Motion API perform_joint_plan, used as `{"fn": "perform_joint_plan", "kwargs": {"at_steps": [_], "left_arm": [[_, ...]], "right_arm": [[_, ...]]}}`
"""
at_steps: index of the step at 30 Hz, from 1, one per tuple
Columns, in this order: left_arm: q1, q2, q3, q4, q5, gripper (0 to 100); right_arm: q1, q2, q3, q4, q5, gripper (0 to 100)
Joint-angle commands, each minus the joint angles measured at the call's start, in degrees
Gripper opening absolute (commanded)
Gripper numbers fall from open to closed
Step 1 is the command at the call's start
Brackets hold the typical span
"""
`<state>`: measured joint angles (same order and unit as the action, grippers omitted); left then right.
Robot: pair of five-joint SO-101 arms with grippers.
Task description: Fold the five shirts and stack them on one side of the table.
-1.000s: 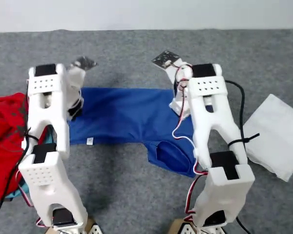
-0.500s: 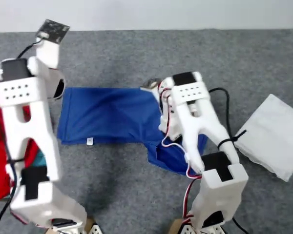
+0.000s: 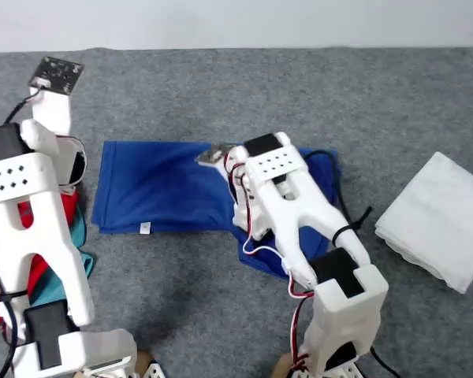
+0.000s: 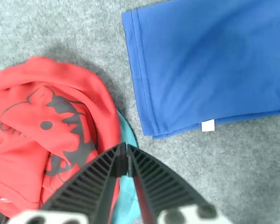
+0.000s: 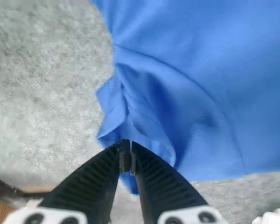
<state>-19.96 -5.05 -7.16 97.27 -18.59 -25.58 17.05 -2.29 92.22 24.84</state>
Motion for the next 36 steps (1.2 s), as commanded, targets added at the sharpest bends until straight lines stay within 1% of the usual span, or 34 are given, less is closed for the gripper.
{"fn": "perform_joint_plan", "kwargs": {"at_steps": [1,6,10,13,19,22,25,30,33,36], "left_arm": [[-0.2,-2.9,-0.1,-1.1,0.3,1],[-0.2,-2.9,-0.1,-1.1,0.3,1],[-0.2,-2.5,-0.1,-1.1,0.3,1],[-0.2,-2.4,0.0,-1.1,0.2,1],[-0.2,-2.4,0.1,-1.8,0.2,1],[-0.2,-2.4,1.9,-3.7,-0.7,1],[-0.1,-2.5,3.4,-4.3,-2.1,1],[-0.1,-2.8,4.4,-4.7,-2.1,1],[0.1,-2.8,4.4,-4.7,-2.1,1],[0.2,-2.8,4.5,-5.7,-2.1,1]], "right_arm": [[3.3,-2.3,-7.6,-0.7,-0.4,1.1],[6.5,1.3,-14.5,-1.4,-0.2,1.1],[5.5,8.7,-15.7,-1.4,-0.3,1.1],[2.4,13.6,-15.8,0.9,-0.4,1.1],[-6.8,14.8,-15.7,7.0,-0.5,1.1],[-8.4,14.6,-16.0,9.5,-0.5,1.1],[-6.5,12.7,-16.0,9.9,-0.5,1.1],[-1.6,5.5,-15.6,10.6,-0.5,1.1],[0.3,2.4,-12.4,10.4,-0.4,1.1],[0.7,2.9,-6.9,10.4,-0.4,1.1]]}}
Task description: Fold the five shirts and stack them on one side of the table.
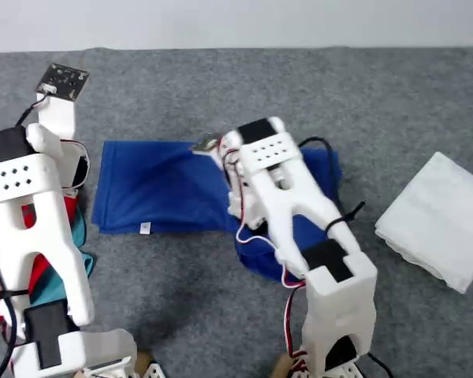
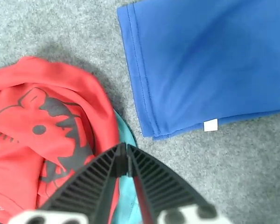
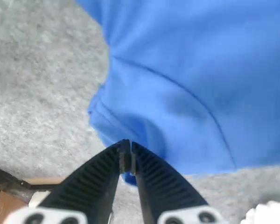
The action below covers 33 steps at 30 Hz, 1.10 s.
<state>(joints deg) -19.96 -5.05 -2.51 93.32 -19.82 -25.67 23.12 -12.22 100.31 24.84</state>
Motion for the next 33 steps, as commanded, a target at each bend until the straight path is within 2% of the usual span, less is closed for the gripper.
{"fn": "perform_joint_plan", "kwargs": {"at_steps": [1,10,19,24,30,33], "left_arm": [[0.2,-2.8,-0.1,-1.9,-0.9,1],[0.1,-2.5,-0.1,-2.2,-0.8,1],[0.2,-2.5,-0.1,-2.2,-0.8,1],[0.2,-2.5,-0.1,-2.2,-0.7,1],[0.2,-2.5,0.0,-2.2,-0.6,1],[0.1,-2.7,0.0,-2.0,-0.7,1]], "right_arm": [[1.1,-3.1,5.4,2.2,-0.4,1.1],[5.8,-3.3,22.4,-8.0,-0.2,1.1],[5.7,-10.9,8.4,2.5,-0.4,1.1],[5.9,-11.7,6.8,0.5,-0.2,1.2],[6.5,-2.9,6.9,-5.8,-0.3,1.1],[6.0,0.9,6.9,-5.3,-0.4,1.1]]}}
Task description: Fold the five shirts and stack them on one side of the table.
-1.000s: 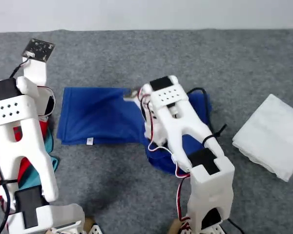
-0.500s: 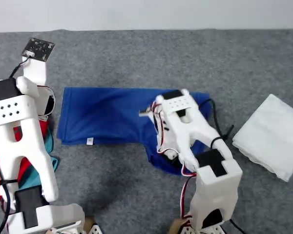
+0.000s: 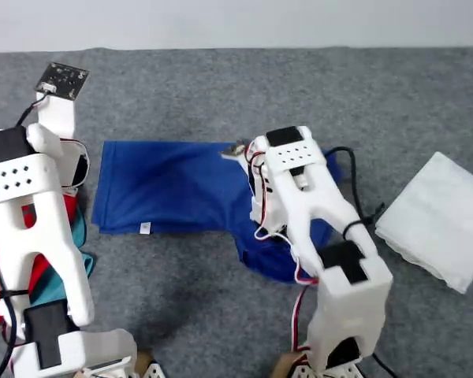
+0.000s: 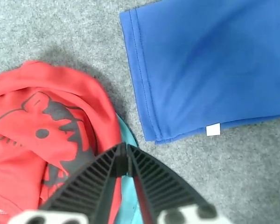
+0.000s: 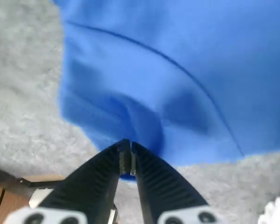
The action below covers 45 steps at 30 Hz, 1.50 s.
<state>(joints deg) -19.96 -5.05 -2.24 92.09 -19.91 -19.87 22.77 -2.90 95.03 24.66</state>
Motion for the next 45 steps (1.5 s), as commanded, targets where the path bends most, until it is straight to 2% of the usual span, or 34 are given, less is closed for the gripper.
{"fn": "perform_joint_plan", "kwargs": {"at_steps": [1,7,13,18,21,24,30,34,39,45], "left_arm": [[0.0,-2.7,-0.3,-0.8,-0.7,1],[0.0,-2.5,-0.3,-1.0,-0.7,1],[0.1,-2.5,-0.3,-1.1,-0.8,1],[0.2,-2.5,-0.3,-1.1,-0.8,1],[0.2,-2.5,-0.3,-1.1,-0.8,1],[0.2,-2.4,-0.3,-1.8,-0.8,1],[0.2,-2.4,-0.3,-1.8,-0.8,1],[0.2,-2.4,-0.3,-1.8,-0.8,1],[0.2,-2.4,-0.3,-1.8,-0.8,1],[0.2,-2.4,-0.3,-1.8,-0.8,1]], "right_arm": [[-0.7,1.9,-2.6,1.3,-0.3,1.1],[-6.5,2.1,-2.4,7.5,-0.4,1.1],[-6.4,-3.1,-2.6,7.7,0.0,1.1],[-0.7,-8.6,-3.3,5.7,0.1,1.1],[3.0,-8.1,-2.9,2.5,0.1,1.1],[3.9,-4.4,-2.1,1.4,0.1,1.1],[-2.2,7.3,-1.9,6.7,-0.4,1.1],[-5.8,9.5,-2.0,7.2,-2.1,1.1],[-4.8,7.7,-2.8,7.4,-2.0,1.1],[-3.7,-2.9,-3.0,7.3,-1.9,1.1]]}}
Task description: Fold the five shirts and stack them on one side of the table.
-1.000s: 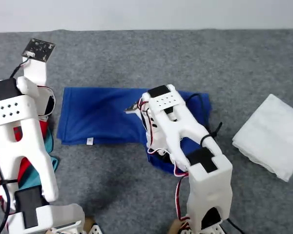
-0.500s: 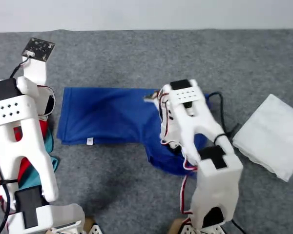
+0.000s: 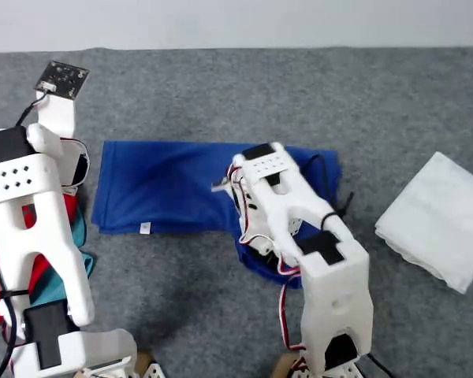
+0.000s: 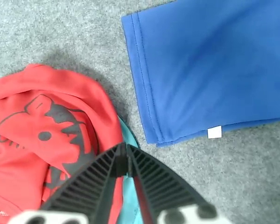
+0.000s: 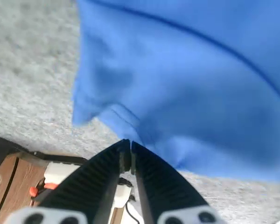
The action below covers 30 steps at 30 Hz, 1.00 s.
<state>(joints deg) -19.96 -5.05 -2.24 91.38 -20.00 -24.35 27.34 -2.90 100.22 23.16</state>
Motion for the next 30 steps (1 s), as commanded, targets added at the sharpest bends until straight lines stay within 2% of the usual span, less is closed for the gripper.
{"fn": "perform_joint_plan", "kwargs": {"at_steps": [1,6,15,18,24,30], "left_arm": [[0.2,-2.4,-0.3,-1.1,-0.8,1],[0.3,-2.4,-0.3,-1.4,-0.8,1],[0.3,-2.4,-0.3,-2.1,-0.7,1],[0.3,-2.4,-0.3,-2.0,-0.7,1],[0.2,-2.4,-0.3,-2.1,-0.7,1],[0.3,-2.4,-0.3,-2.4,-0.7,1]], "right_arm": [[0.7,-9.0,-3.1,1.7,-0.4,1.1],[0.0,-10.3,-3.3,-5.2,-0.4,1.0],[-13.0,4.6,-4.3,-7.2,-0.4,1.0],[-12.2,4.8,-8.0,-6.1,-0.4,1.0],[-5.7,-0.2,-17.0,2.4,-0.2,1.0],[-2.2,-4.0,-17.1,2.6,2.0,1.0]]}}
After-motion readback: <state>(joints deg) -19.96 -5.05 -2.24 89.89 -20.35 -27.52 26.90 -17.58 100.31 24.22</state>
